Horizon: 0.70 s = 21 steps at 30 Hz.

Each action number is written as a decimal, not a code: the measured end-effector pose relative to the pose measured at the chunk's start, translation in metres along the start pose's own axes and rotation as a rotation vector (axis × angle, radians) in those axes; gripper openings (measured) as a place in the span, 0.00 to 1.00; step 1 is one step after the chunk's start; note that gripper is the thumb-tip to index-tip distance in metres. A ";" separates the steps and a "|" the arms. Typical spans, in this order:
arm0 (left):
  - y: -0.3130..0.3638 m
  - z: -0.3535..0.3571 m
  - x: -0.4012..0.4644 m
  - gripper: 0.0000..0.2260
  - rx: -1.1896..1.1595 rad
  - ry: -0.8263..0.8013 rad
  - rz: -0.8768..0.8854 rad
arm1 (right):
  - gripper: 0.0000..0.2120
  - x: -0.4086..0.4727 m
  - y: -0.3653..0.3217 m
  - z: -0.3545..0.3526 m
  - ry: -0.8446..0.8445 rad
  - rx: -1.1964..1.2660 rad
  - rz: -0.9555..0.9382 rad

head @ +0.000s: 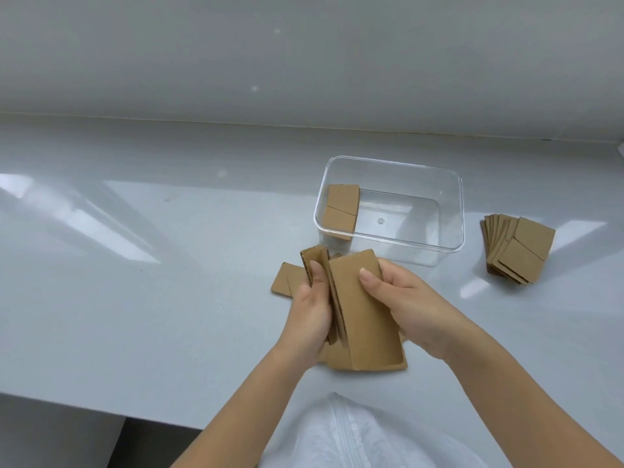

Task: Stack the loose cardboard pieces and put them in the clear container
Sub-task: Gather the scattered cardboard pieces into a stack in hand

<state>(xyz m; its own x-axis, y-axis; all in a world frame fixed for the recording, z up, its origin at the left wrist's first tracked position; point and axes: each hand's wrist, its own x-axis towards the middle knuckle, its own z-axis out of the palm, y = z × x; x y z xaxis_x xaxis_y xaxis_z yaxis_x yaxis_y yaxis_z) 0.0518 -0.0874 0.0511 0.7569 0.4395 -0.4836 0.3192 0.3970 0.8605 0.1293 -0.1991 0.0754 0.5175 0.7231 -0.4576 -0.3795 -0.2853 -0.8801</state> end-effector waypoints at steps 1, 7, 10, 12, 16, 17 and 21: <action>0.000 -0.002 0.000 0.26 -0.018 -0.033 -0.004 | 0.11 0.001 0.001 0.000 0.009 0.040 0.012; 0.011 -0.010 -0.005 0.33 -0.228 -0.312 -0.141 | 0.09 0.007 0.003 0.008 0.209 0.055 -0.015; 0.011 -0.013 -0.009 0.32 -0.238 -0.407 -0.111 | 0.10 0.009 0.003 0.014 0.313 -0.033 -0.037; 0.007 -0.017 -0.008 0.38 -0.274 -0.466 -0.106 | 0.10 0.009 0.002 0.018 0.346 -0.052 -0.055; -0.001 -0.028 -0.008 0.49 -0.319 -0.526 -0.138 | 0.08 0.004 0.000 0.027 0.401 -0.157 -0.126; -0.001 -0.031 -0.009 0.48 -0.338 -0.523 -0.143 | 0.07 0.004 0.001 0.030 0.409 -0.172 -0.147; 0.004 -0.041 -0.014 0.31 -0.310 -0.348 -0.155 | 0.08 0.009 0.011 0.043 0.391 -0.097 -0.151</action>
<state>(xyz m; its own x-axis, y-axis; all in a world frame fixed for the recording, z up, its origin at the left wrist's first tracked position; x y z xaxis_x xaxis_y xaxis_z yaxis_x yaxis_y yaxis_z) 0.0191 -0.0592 0.0551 0.8766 0.0822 -0.4742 0.2982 0.6807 0.6691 0.0968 -0.1684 0.0674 0.8208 0.4734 -0.3195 -0.2130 -0.2654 -0.9403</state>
